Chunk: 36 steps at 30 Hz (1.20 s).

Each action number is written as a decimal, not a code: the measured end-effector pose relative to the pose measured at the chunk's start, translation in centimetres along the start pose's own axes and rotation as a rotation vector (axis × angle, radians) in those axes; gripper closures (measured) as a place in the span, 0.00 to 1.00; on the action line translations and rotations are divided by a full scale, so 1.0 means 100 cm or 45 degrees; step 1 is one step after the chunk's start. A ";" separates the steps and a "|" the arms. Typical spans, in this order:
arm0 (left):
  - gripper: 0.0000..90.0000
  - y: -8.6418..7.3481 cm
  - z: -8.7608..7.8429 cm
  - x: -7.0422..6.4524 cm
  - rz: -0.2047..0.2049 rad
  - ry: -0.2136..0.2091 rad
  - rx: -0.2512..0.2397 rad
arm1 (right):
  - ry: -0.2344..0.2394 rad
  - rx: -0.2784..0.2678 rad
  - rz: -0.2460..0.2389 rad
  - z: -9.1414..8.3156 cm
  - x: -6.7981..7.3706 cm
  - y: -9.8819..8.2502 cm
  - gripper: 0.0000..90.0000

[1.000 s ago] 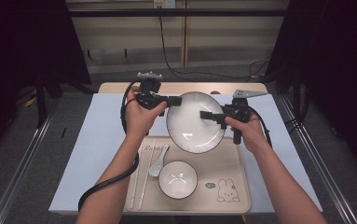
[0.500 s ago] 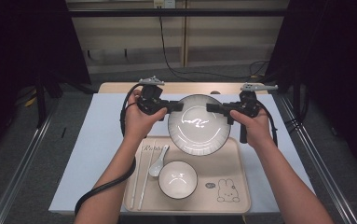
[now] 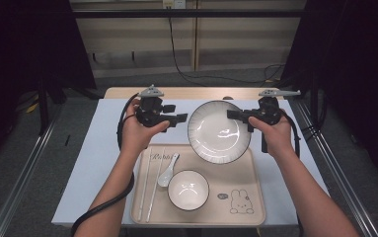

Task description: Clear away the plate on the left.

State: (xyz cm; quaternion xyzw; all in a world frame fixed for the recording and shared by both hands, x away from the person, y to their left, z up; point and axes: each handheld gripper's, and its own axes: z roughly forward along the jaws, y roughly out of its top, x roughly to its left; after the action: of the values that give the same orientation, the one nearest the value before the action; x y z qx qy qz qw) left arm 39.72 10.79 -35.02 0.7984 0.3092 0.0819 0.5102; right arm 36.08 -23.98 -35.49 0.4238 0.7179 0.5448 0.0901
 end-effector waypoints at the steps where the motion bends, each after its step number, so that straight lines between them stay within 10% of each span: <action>1: 0.37 -0.002 -0.002 0.001 -0.009 0.008 -0.005 | -0.006 0.010 -0.005 -0.001 0.000 -0.001 0.90; 12: 0.18 -0.026 -0.014 0.008 -0.065 0.088 0.019 | -0.088 0.099 -0.023 -0.003 0.000 -0.018 0.90; 36: 0.12 -0.058 -0.025 0.020 -0.113 0.150 0.025 | -0.081 0.216 0.078 0.003 -0.010 -0.059 0.90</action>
State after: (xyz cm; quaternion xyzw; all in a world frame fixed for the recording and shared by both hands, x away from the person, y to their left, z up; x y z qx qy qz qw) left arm 37.85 15.56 -39.28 0.7828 0.3744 0.1029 0.4863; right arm 33.89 -24.77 -41.07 0.4687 0.7450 0.4710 0.0598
